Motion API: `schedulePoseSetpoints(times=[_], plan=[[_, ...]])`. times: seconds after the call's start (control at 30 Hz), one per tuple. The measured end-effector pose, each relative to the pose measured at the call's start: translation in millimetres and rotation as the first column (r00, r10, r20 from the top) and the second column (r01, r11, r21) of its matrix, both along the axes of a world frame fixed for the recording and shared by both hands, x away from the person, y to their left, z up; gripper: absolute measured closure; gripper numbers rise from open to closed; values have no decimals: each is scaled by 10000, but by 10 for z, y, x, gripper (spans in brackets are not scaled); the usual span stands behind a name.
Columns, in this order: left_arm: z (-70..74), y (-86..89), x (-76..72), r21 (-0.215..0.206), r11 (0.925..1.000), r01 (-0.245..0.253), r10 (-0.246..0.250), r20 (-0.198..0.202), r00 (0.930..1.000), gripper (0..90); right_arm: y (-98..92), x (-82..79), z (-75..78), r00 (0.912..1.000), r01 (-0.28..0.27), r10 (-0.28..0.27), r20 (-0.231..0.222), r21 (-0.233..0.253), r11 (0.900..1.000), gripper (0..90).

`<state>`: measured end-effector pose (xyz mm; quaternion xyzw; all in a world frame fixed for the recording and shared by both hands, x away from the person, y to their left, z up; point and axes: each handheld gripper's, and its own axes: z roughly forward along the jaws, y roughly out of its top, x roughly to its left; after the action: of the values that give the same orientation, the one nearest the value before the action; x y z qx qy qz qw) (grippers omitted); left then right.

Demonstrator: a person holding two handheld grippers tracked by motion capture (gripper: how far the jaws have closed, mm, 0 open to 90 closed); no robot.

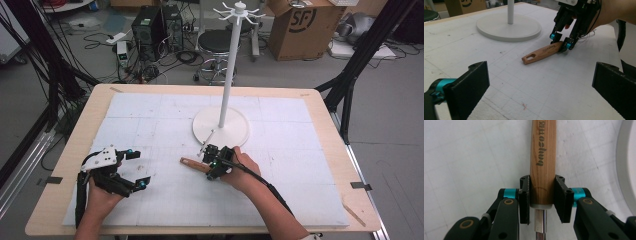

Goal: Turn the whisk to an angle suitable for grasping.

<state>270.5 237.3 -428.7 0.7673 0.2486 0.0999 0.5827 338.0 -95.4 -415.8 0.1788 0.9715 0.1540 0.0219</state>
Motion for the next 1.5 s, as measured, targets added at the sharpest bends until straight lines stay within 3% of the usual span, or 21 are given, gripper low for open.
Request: schedulePoseSetpoints(times=[0.1, 0.2, 0.3, 0.57, 0.67, 0.77, 1.17, 1.37, 1.4, 1.5], plan=[[-1, -2, 0, -13, 10000, 18, -18, -19, 10000, 16, -41, 2, 0, 10000, 24, -24, 96, -29, 10000, 676], [-1, -4, 1, 12, 10000, 28, -28, -23, 10000, 16, -58, -7, -5, 9997, 80, -85, 213, 237, 9997, 598], [-1, -5, 2, 20, 10000, 47, -47, -20, 10000, 16, -68, 7, -29, 9994, 343, -346, 71, 367, 9987, 555], [-1, -13, -3, 27, 10000, 41, -41, -36, 10000, 16, -81, 20, -41, 9995, 296, -298, 45, 434, 9986, 540], [1, -12, -6, 60, 10000, 52, -52, -24, 10000, 16, -92, 21, -50, 9995, 263, -272, 150, 581, 9980, 556], [3, -9, -9, 78, 10000, 37, -37, -17, 10000, 16, -112, 18, -33, 9994, 337, -337, 0, 575, 9978, 693], [-1, 9, -10, 82, 10000, -41, 41, -19, 10000, 16, -266, 25, -10, 9990, 436, -426, -122, 1025, 9938, 701], [0, -1, -11, 115, 9999, -74, 75, -32, 10000, 16, -501, 2, 135, 9964, 809, -842, 55, 2192, 9723, 701], [1, -2, -12, 98, 9999, -76, 76, -29, 10000, 16, -574, -10, 205, 9955, 828, -925, 226, 2746, 9580, 702], [4, -9, -15, 116, 9999, -52, 52, -24, 10000, 16, -684, -33, 319, 9929, 935, -1136, 355, 3583, 9289, 703]])
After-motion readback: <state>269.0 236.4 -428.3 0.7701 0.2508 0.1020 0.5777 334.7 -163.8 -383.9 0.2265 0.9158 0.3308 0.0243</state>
